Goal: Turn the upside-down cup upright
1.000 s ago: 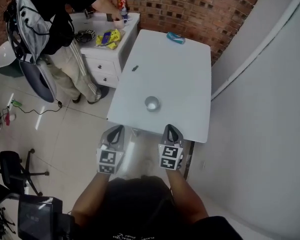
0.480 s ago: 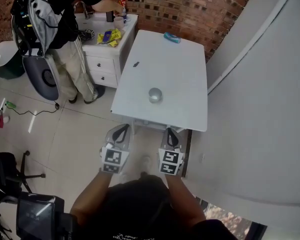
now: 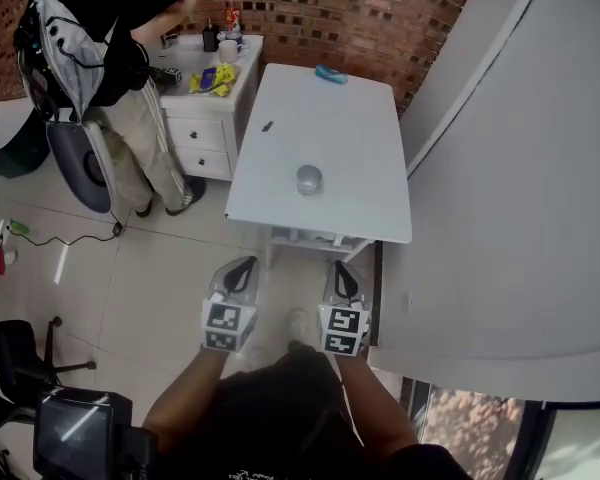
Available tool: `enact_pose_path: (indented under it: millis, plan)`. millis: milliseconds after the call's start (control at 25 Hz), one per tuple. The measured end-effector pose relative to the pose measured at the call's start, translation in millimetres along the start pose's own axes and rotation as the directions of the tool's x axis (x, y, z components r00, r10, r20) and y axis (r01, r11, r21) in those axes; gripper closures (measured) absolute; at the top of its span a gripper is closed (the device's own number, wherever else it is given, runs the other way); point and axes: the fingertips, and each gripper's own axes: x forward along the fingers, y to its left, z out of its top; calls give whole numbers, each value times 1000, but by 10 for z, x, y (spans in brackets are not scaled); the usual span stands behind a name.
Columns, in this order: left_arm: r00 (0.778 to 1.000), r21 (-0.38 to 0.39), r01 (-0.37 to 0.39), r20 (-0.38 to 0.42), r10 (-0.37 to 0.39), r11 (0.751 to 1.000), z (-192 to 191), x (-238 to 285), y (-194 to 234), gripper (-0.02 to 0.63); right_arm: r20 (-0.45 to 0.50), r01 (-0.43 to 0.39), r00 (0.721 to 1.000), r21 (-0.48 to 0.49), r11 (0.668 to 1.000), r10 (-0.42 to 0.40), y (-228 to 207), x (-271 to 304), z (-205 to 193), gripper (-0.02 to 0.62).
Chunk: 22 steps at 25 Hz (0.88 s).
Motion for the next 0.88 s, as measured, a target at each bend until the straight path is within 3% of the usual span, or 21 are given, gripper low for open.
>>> enact_pose_path:
  millis: [120,880]
  plan:
    - [1000,-31,0,18,1,1000,0,-79,-17,612,-2,9,1000,15,1000,-9,30,-94,-49,584]
    - [999,-1,2,42,-2,1000,-14,-301,-105,613,55,23,998,74,997,-27,206,-422,-26,584]
